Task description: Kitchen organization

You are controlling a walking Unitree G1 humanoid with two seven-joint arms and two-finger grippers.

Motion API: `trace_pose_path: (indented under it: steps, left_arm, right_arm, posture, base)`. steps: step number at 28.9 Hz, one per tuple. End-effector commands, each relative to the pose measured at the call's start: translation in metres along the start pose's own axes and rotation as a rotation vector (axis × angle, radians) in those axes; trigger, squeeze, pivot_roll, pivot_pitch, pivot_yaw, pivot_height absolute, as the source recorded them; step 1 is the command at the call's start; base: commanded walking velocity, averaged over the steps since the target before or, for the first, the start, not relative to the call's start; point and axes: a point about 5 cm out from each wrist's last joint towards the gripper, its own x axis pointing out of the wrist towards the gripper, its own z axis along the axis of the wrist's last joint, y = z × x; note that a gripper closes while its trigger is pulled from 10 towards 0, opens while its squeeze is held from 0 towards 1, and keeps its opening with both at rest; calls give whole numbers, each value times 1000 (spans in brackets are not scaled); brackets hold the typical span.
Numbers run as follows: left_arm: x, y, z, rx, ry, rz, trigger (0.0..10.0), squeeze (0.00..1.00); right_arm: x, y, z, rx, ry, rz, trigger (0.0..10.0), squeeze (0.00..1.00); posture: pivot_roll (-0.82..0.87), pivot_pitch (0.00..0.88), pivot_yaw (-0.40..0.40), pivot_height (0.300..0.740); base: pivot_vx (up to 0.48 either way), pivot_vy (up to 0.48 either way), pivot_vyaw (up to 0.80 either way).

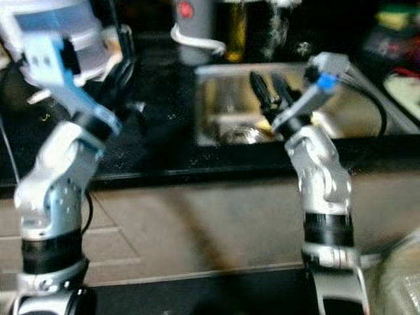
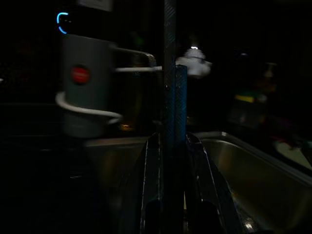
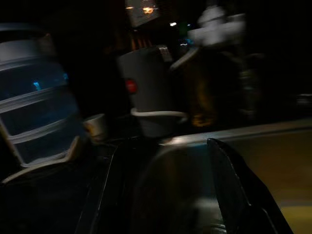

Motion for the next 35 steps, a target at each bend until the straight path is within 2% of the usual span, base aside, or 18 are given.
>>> trace_pose_path:
  steps: [1, 6, 19, 21, 22, 26, 28, 30, 32, 33, 34, 35]
  left_arm:
    - [0, 1, 0, -7, -3, -7, 10000, 0]
    - [2, 8, -1, -30, -1, 41, 10000, 0]
    - [8, 37, 2, 5, 17, 115, 10000, 0]
    - [12, 49, -4, -2, 66, 147, 10000, 0]
    - [12, 49, -4, -2, 66, 147, 10000, 0]
    - [18, 67, -18, 5, 170, 174, 10000, 0]
    - [23, 77, -25, 53, 226, 177, 10000, 0]
    - [25, 82, -26, 78, 231, 179, 10000, 0]
    - [32, 98, -25, 224, 246, 218, 10000, 0]
    - [32, 98, -25, 224, 246, 218, 10000, 0]
    - [36, 110, -21, 383, 258, 259, 10000, 0]
    - [36, 110, -21, 383, 258, 259, 10000, 0]
  right_arm:
    - [0, -2, 2, -14, -5, -8, 10000, 0]
    - [0, -2, 2, -22, -2, -2, 10000, 0]
    - [-3, -6, 4, -38, 2, -10, 10000, 0]
    - [-3, -6, 4, -42, 4, -12, 10000, 0]
    - [-3, -6, 4, -42, 4, -12, 10000, 0]
    - [-4, -6, 4, -48, 10, -14, 10000, 0]
    - [-5, -8, 4, -53, 16, -22, 10000, 0]
    - [-7, -9, 4, -53, 17, -28, 10000, 0]
    - [-10, -10, 6, -59, 21, -35, 10000, 0]
    - [-10, -10, 6, -59, 21, -35, 10000, 0]
    - [-13, -11, 7, -65, 23, -39, 10000, 0]
    - [-13, -11, 7, -65, 23, -39, 10000, 0]
  posture:
    - [24, 0, -10, 732]
    - [22, 0, -10, 732]
    - [8, 0, -5, 732]
    - [5, 0, -4, 732]
    - [5, 0, -4, 732]
    - [-8, 0, 0, 732]
    - [-13, 0, 0, 732]
    - [-23, 2, 4, 732]
    - [-40, 12, 8, 732]
    - [-40, 12, 8, 732]
    - [-49, 18, 9, 732]
    - [-49, 18, 9, 732]
  base:
    - [0, -446, 0]
    - [0, -88, 0]
    - [0, 0, 0]
    - [0, 0, 0]
    - [0, 0, 0]
    - [0, 0, 0]
    - [0, 0, 0]
    - [0, 0, 0]
    - [0, 0, 0]
    - [0, 0, 0]
    - [0, 0, 0]
    - [0, 0, 0]
